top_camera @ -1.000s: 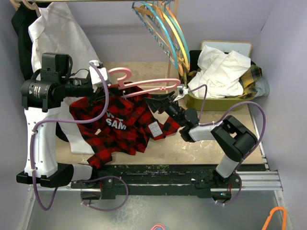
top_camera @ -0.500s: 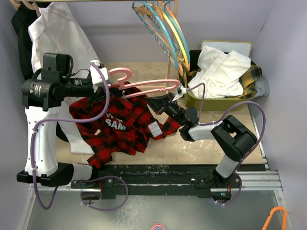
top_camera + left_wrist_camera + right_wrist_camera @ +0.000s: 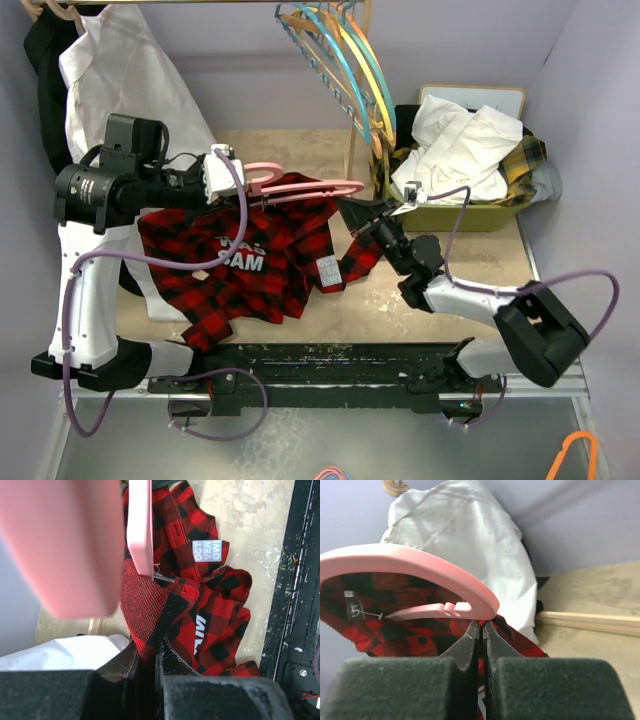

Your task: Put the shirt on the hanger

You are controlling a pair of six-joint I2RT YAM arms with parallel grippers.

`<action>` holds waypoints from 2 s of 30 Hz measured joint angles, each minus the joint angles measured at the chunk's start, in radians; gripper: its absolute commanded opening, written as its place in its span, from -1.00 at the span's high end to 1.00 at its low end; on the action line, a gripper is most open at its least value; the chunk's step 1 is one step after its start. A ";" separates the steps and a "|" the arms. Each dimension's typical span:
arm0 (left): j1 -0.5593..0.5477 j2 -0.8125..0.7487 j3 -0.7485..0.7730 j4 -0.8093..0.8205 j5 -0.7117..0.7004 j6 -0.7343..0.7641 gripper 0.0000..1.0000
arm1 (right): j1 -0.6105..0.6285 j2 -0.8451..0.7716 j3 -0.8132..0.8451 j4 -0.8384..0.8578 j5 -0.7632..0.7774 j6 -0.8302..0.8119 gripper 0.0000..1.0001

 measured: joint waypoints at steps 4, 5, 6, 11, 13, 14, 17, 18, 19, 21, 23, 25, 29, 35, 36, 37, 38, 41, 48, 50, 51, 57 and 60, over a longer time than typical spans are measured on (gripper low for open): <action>-0.038 -0.001 0.000 -0.003 -0.063 0.030 1.00 | 0.002 -0.100 0.002 -0.208 0.069 -0.042 1.00; -0.043 -0.001 0.001 -0.008 -0.084 0.037 1.00 | 0.003 -0.120 0.004 -0.266 0.085 -0.053 1.00; -0.046 -0.001 0.001 -0.012 -0.099 0.040 1.00 | 0.003 -0.135 0.006 -0.310 0.101 -0.064 1.00; -0.059 0.010 0.050 -0.051 -0.143 0.037 1.00 | 0.007 -0.187 0.024 -0.433 0.135 -0.106 1.00; -0.061 0.012 0.064 -0.055 -0.147 0.037 1.00 | 0.008 -0.203 0.028 -0.452 0.145 -0.118 1.00; -0.064 0.012 0.065 -0.056 -0.158 0.038 1.00 | 0.008 -0.211 0.029 -0.459 0.151 -0.126 1.00; -0.073 0.012 0.047 -0.052 -0.199 0.040 1.00 | 0.007 -0.238 0.043 -0.509 0.175 -0.160 1.00; -0.075 0.011 0.031 -0.050 -0.219 0.042 1.00 | 0.006 -0.253 0.048 -0.523 0.182 -0.169 1.00; -0.081 0.010 0.011 -0.047 -0.245 0.043 1.00 | 0.006 -0.262 0.058 -0.553 0.192 -0.180 1.00; -0.087 0.011 -0.028 -0.038 -0.289 0.045 1.00 | 0.006 -0.278 0.092 -0.632 0.212 -0.195 1.00; -0.092 0.010 -0.066 -0.016 -0.336 0.043 1.00 | 0.004 -0.294 0.146 -0.748 0.224 -0.210 1.00; -0.093 0.010 -0.092 0.018 -0.373 0.029 1.00 | 0.004 -0.317 0.183 -0.827 0.230 -0.225 1.00; -0.095 0.000 -0.144 0.135 -0.430 -0.037 1.00 | 0.001 -0.379 0.225 -0.942 0.204 -0.218 1.00; -0.095 0.003 -0.196 0.304 -0.463 -0.195 1.00 | 0.082 -0.364 0.274 -0.975 0.147 -0.113 1.00; -0.095 0.006 -0.196 0.325 -0.462 -0.222 1.00 | 0.125 -0.346 0.289 -0.967 0.150 -0.105 1.00; -0.095 0.008 -0.196 0.343 -0.456 -0.245 1.00 | 0.168 -0.321 0.310 -0.955 0.148 -0.098 1.00; -0.094 0.011 -0.196 0.360 -0.450 -0.272 1.00 | 0.201 -0.291 0.336 -0.936 0.145 -0.091 1.00; -0.087 0.012 -0.196 0.382 -0.412 -0.328 1.00 | 0.240 -0.204 0.400 -0.847 0.119 -0.061 1.00; -0.065 -0.002 -0.196 0.401 -0.315 -0.380 1.00 | 0.229 -0.060 0.505 -0.700 0.027 -0.035 -0.98; -0.065 -0.015 -0.196 0.394 -0.285 -0.360 1.00 | 0.233 -0.081 0.457 -0.652 0.008 -0.119 -1.00; -0.065 -0.023 -0.198 0.383 -0.265 -0.343 1.00 | 0.234 -0.104 0.418 -0.629 -0.006 -0.172 -1.00; -0.066 -0.056 -0.227 0.251 -0.131 -0.141 1.00 | 0.235 -0.418 0.075 -0.663 -0.137 -0.640 -1.00; -0.069 -0.049 -0.231 0.176 -0.088 -0.030 1.00 | 0.235 -0.582 0.048 -0.809 -0.180 -0.846 -0.96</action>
